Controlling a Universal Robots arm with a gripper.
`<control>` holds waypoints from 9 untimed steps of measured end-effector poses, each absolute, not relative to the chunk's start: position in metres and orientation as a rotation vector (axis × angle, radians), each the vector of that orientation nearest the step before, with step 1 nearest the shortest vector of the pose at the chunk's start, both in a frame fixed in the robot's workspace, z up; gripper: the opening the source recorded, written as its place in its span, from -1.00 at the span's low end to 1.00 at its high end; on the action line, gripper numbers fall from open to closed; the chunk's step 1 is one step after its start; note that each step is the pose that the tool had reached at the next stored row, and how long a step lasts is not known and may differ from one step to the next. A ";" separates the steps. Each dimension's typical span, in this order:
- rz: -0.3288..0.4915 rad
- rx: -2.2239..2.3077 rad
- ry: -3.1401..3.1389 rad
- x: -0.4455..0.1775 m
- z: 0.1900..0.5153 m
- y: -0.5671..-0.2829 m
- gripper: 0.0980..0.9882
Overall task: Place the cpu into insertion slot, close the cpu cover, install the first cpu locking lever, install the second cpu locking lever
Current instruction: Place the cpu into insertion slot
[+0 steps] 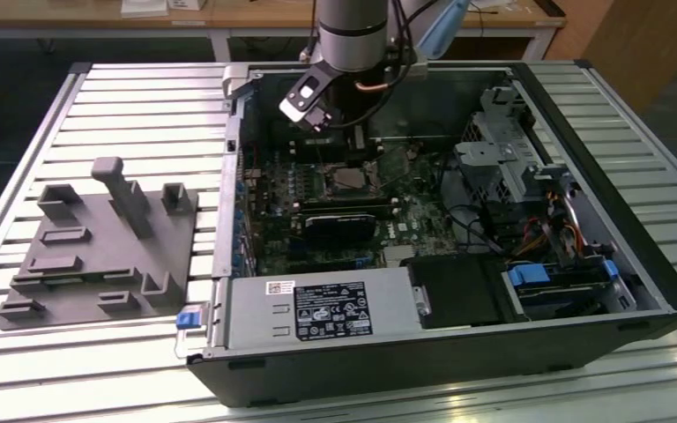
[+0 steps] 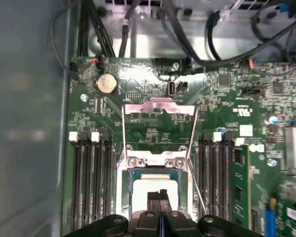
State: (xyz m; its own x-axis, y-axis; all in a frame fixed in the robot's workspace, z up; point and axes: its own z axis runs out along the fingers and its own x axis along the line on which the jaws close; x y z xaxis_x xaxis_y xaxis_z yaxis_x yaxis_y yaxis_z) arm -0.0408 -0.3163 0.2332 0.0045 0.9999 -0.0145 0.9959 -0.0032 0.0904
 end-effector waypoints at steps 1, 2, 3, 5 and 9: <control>0.082 2.172 2.164 -0.041 0.237 -0.316 -0.98; 0.082 2.172 2.164 -0.041 0.241 -0.316 -0.98; 0.082 2.172 2.164 -0.041 0.245 -0.316 -0.98; 0.082 2.172 2.164 -0.041 0.252 -0.316 -0.98; 0.082 2.172 2.164 -0.041 0.261 -0.316 -0.98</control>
State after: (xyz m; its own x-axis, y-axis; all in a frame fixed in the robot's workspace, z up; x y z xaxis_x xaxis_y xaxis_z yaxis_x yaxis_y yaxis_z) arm -0.0408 -0.3163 0.2613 0.0045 0.9999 -0.0145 0.9959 -0.0032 0.0903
